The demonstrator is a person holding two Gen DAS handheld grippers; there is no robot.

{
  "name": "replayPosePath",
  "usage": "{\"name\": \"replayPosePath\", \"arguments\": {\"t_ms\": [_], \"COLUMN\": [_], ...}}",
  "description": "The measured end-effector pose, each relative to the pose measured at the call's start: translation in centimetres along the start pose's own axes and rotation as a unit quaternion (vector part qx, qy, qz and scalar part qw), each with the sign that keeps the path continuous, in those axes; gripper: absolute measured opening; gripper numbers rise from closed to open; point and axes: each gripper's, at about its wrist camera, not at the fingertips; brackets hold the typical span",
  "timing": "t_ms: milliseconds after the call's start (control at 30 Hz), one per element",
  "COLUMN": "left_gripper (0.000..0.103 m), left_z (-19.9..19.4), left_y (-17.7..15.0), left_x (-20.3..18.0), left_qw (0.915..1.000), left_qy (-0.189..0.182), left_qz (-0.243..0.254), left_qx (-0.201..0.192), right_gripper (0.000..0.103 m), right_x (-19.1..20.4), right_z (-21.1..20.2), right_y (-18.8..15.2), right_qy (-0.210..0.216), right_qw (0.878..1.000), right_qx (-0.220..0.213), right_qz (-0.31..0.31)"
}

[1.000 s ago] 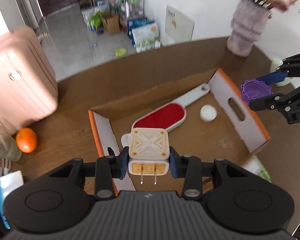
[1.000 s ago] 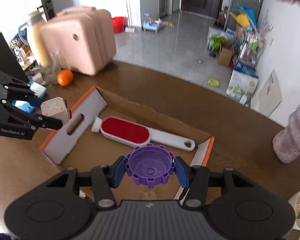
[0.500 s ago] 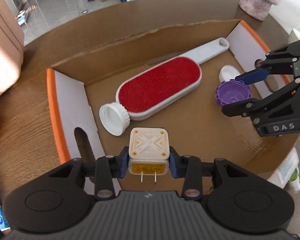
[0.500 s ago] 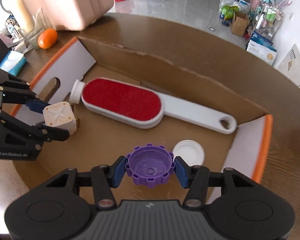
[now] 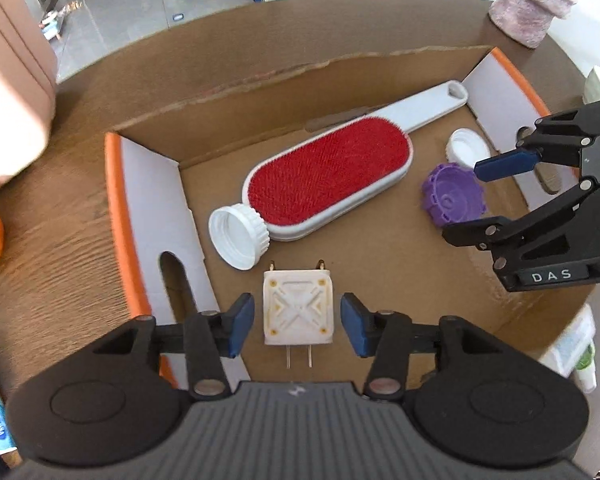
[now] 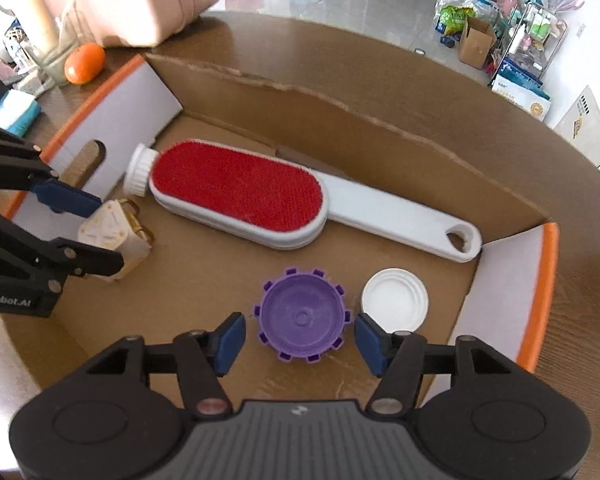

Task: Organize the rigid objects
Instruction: 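Lower both items into the box and open both tools, then withdraw both tools from the box back toward the remaining table items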

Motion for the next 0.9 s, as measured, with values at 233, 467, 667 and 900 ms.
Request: {"name": "replayPosePath", "arguments": {"t_ms": [233,467,667,900], "left_gripper": [0.052,0.055,0.057,0.077], "left_z": [-6.9,-16.0,-23.3,-29.9], "left_y": [-1.3,-4.3,-8.1,-13.1], "left_x": [-1.0,-3.0,-5.0,-7.9], "left_qw": [0.9989,0.9933,0.9853,0.9693], "left_qy": [0.014,0.032,0.052,0.060], "left_qz": [-0.001,0.004,0.006,0.012], "left_qx": [-0.044,-0.111,-0.163,-0.238], "right_gripper": [0.063,0.071,0.073,0.080], "right_x": [0.4,3.0,5.0,7.6], "right_z": [-5.7,-16.4,-23.8,-31.4], "right_y": [-0.7,-2.9,-5.9,-10.0], "right_qy": [-0.019,-0.054,-0.083,-0.101], "right_qw": [0.999,0.994,0.987,0.976], "right_qx": [-0.032,-0.095,-0.135,-0.193], "right_qz": [0.000,-0.015,-0.023,-0.025]}}
Point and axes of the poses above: each gripper's, at about its wrist camera, not at the fingertips, and z roughly the way its jaws point, x to its left, y to its top, and after that the axes turned 3 degrees about -y, right-handed
